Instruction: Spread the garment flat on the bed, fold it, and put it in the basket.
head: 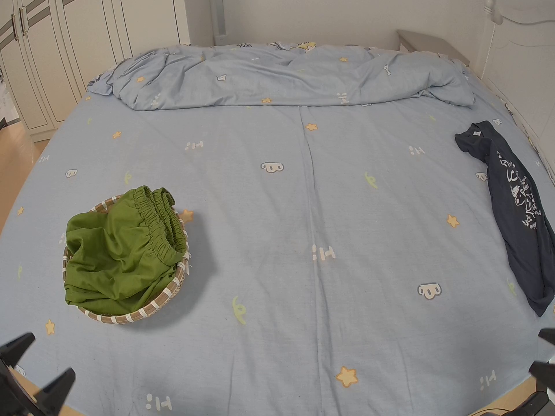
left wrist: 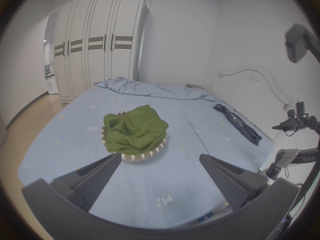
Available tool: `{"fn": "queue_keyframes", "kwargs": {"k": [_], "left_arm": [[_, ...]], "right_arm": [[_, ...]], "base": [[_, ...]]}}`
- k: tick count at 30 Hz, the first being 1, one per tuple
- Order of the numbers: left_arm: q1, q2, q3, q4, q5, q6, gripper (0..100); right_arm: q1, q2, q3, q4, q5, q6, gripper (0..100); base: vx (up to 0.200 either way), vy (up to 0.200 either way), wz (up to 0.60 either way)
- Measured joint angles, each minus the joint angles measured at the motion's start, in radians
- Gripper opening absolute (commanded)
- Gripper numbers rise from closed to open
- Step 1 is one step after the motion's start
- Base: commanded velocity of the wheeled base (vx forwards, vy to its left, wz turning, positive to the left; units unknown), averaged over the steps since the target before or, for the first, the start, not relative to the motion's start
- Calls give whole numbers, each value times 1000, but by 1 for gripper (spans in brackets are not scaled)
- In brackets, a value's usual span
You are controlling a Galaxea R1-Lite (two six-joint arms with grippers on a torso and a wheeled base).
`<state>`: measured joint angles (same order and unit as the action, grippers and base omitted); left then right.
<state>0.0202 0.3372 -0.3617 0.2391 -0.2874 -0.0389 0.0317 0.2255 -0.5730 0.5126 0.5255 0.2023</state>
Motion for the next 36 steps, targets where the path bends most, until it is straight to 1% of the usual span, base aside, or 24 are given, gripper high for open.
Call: {"fn": "queue_keyframes", "kwargs": {"k": [3, 4, 7, 9, 10, 12, 13, 15, 16, 19, 22, 25, 28, 32, 36], "left_arm": [[-21, -98, 67, 39, -12, -12, 100], [-24, -129, 92, 47, -14, -14, 100], [-30, -203, 142, 58, -16, -20, 100], [-29, -239, 161, 61, 0, -24, 100], [-29, -250, 166, 62, 11, -26, 100], [-27, -277, 177, 61, 65, -41, 100], [-26, -285, 181, 58, 94, -47, 100], [-25, -297, 189, 48, 147, -58, 100], [-24, -304, 197, 28, 176, -64, 100], [-23, -315, 223, -39, 224, -61, 100], [-22, -320, 253, -111, 272, -39, 100], [-21, -323, 285, -174, 304, -11, 100], [-21, -324, 323, -220, 293, 36, 100], [-21, -325, 339, -233, 286, 40, 100], [-21, -325, 343, -236, 286, 40, 100]], "right_arm": [[-11, -78, 33, 57, -21, -3, 100], [-14, -100, 47, 68, -39, -5, 100], [-22, -150, 101, 66, -134, -17, 100], [-24, -169, 147, 30, -200, -26, 100], [-26, -177, 171, 3, -232, -29, 100], [-27, -190, 233, -84, -305, -36, 100], [-27, -193, 256, -120, -329, -40, 100], [-28, -200, 317, -232, -383, -51, 100], [-28, -203, 359, -317, -415, -65, 100], [-30, -208, 445, -476, -465, -93, 100], [-30, -211, 492, -548, -495, -121, 100], [-31, -212, 525, -550, -520, -157, 100], [-31, -213, 546, -513, -541, -189, 100], [-31, -213, 553, -508, -547, -192, 100], [-31, -213, 555, -508, -529, -192, 100]], "base": [[0, 0, 0], [0, 0, 0], [0, 0, 0], [0, 0, 0], [0, 0, 0], [0, 0, 0], [0, 0, 0], [0, 0, 0], [0, 0, 0], [0, 0, 0], [0, 0, 0], [0, 0, 0], [0, 0, 0], [0, 0, 0], [0, 0, 0]]}}
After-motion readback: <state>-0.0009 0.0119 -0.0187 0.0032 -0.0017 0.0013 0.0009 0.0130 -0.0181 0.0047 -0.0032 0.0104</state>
